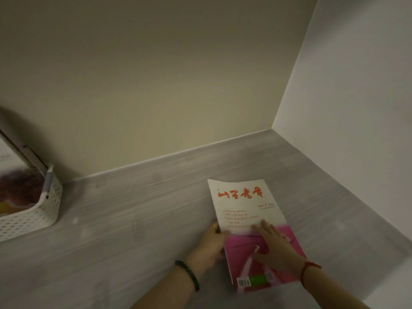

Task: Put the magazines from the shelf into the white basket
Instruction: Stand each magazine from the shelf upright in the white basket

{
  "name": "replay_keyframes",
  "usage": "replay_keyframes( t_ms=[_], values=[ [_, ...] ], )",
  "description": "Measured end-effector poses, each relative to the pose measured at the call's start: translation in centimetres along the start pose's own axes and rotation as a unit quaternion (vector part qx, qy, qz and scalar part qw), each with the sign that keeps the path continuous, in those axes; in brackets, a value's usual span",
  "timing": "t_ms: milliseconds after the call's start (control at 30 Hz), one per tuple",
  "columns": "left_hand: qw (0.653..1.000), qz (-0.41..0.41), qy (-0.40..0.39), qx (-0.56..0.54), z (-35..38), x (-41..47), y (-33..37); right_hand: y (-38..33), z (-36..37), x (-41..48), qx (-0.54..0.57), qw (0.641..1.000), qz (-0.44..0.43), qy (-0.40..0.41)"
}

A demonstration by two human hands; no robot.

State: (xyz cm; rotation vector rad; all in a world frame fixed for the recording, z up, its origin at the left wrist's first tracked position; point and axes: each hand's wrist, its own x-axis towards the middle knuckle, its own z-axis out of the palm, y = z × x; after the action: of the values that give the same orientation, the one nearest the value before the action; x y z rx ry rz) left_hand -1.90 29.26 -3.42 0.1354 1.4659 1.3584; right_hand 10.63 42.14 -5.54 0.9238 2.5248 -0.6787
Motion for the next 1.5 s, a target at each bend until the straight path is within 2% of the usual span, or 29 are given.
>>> replay_keyframes(
  t_ms=[67, 133, 200, 233, 333, 367, 500, 667, 800, 900, 967, 1100, 1367, 1500],
  values=[
    [0.999, 0.033, 0.003, 0.018, 0.9, -0.1, -0.4, 0.1, 0.0, 0.0, 0.043, 0.999, 0.01, 0.019],
    [0.997, 0.077, 0.008, 0.025, 0.8, -0.5, -0.1, 0.0, -0.5, 0.0, 0.115, 0.989, 0.026, 0.091],
    [0.992, 0.117, 0.01, 0.039, -0.4, -1.2, 1.0, -0.4, -1.6, 0.2, 0.22, 0.959, 0.035, 0.175],
    [0.989, 0.138, 0.009, 0.044, -1.3, -1.6, 1.8, -0.9, -2.3, 0.4, 0.293, 0.936, 0.042, 0.19],
    [0.981, 0.19, 0.011, 0.049, -5.0, -3.6, 4.2, -3.8, -4.1, 1.5, 0.488, 0.86, 0.062, 0.134],
    [0.978, 0.205, 0.015, 0.045, -6.6, -4.4, 5.1, -4.9, -4.6, 2.0, 0.507, 0.852, 0.06, 0.118],
    [0.96, 0.266, 0.088, 0.014, -14.2, -8.6, 8.3, -11.9, -6.6, 3.5, 0.502, 0.859, -0.041, 0.093],
    [0.886, 0.369, 0.277, -0.033, -24.7, -15.6, 12.4, -26.7, -8.4, 3.9, 0.491, 0.84, -0.214, 0.09],
    [0.84, 0.377, 0.39, -0.028, -33.3, -21.8, 15.3, -39.2, -8.6, 3.9, 0.48, 0.819, -0.294, 0.111],
    [0.81, 0.38, 0.446, -0.014, -39.7, -25.1, 16.6, -47.2, -7.8, 3.8, 0.456, 0.815, -0.338, 0.117],
    [0.798, 0.377, 0.47, 0.007, -43.3, -26.3, 17.0, -51.2, -6.7, 4.0, 0.45, 0.817, -0.338, 0.122],
    [0.794, 0.338, 0.504, 0.018, -48.8, -25.9, 16.2, -55.6, -3.7, 5.5, 0.431, 0.83, -0.319, 0.151],
    [0.813, 0.239, 0.531, -0.015, -53.4, -20.8, 12.1, -55.8, 1.6, 9.6, 0.333, 0.897, -0.231, 0.178],
    [0.811, 0.212, 0.544, -0.038, -54.0, -19.0, 11.1, -55.8, 1.9, 11.5, 0.324, 0.905, -0.21, 0.179]
  ],
)
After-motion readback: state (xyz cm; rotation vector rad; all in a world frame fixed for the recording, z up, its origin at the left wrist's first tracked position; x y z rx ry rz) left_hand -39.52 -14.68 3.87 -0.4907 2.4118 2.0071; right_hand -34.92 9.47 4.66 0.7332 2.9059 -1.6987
